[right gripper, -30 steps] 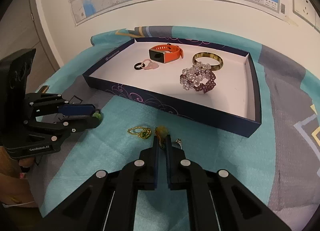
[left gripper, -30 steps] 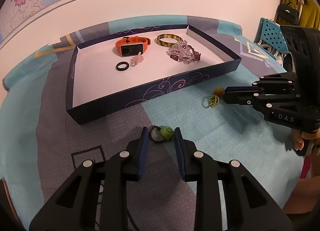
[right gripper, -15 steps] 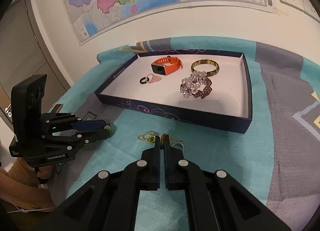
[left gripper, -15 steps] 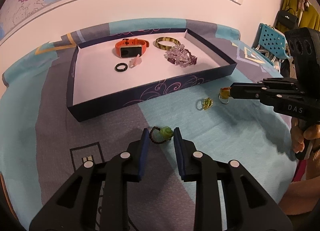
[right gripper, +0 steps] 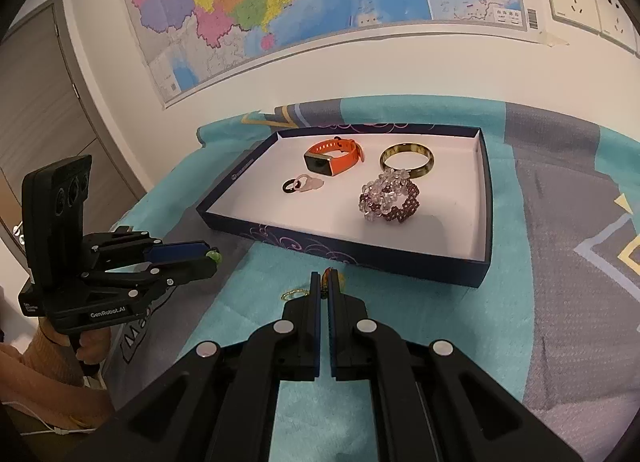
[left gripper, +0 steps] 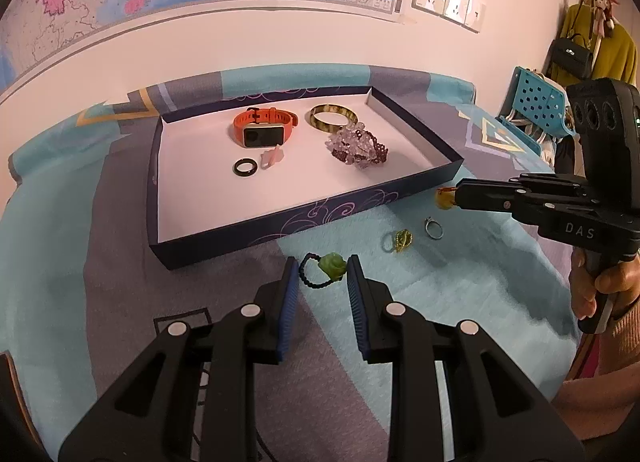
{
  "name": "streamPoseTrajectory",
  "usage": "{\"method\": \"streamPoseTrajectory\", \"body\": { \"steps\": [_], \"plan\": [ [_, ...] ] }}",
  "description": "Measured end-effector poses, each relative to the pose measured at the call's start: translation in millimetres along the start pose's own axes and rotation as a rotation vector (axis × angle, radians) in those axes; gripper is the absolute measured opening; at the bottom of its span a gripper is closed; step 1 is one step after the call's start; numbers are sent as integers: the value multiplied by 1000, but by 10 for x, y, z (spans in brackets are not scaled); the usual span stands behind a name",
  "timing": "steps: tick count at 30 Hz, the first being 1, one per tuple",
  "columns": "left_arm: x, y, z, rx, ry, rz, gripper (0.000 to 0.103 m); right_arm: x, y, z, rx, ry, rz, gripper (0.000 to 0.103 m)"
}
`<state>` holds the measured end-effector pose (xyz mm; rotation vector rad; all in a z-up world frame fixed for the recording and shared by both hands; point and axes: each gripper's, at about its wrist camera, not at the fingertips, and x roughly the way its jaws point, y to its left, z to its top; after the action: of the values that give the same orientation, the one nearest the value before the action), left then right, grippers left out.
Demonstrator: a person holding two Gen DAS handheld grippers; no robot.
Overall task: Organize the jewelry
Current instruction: 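Carry the hair tie and yellow ring over the navy box with both tools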
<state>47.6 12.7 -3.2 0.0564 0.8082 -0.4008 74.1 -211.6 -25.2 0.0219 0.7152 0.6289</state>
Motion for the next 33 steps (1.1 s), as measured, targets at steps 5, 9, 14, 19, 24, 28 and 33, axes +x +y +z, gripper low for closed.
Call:
{"method": "streamPoseTrajectory", "body": {
  "steps": [5,9,14,19,24,28,33],
  "plan": [
    [-12,-17,18,1,-7,-1,25,1,-6,7,-1,-3,-1,2],
    [-28,-15,44,-2,-16,-3,25,9,-6,17,-1,-5,1,2],
    [-45,-25,73,-4,-25,-6,25,8,2,31,-3,-7,3,2],
    [-56,-21,93,-6,-32,-9,25,-11,2,47,-3,-14,2,2],
    [-59,-19,117,-5,-38,-12,25,-18,6,75,-7,-19,1,2],
    [-74,-22,137,-6,-46,-13,25,-17,7,87,-8,-23,1,2],
    [-72,-13,161,-12,-52,-9,25,-28,9,117,-11,-31,3,2]
  ]
}}
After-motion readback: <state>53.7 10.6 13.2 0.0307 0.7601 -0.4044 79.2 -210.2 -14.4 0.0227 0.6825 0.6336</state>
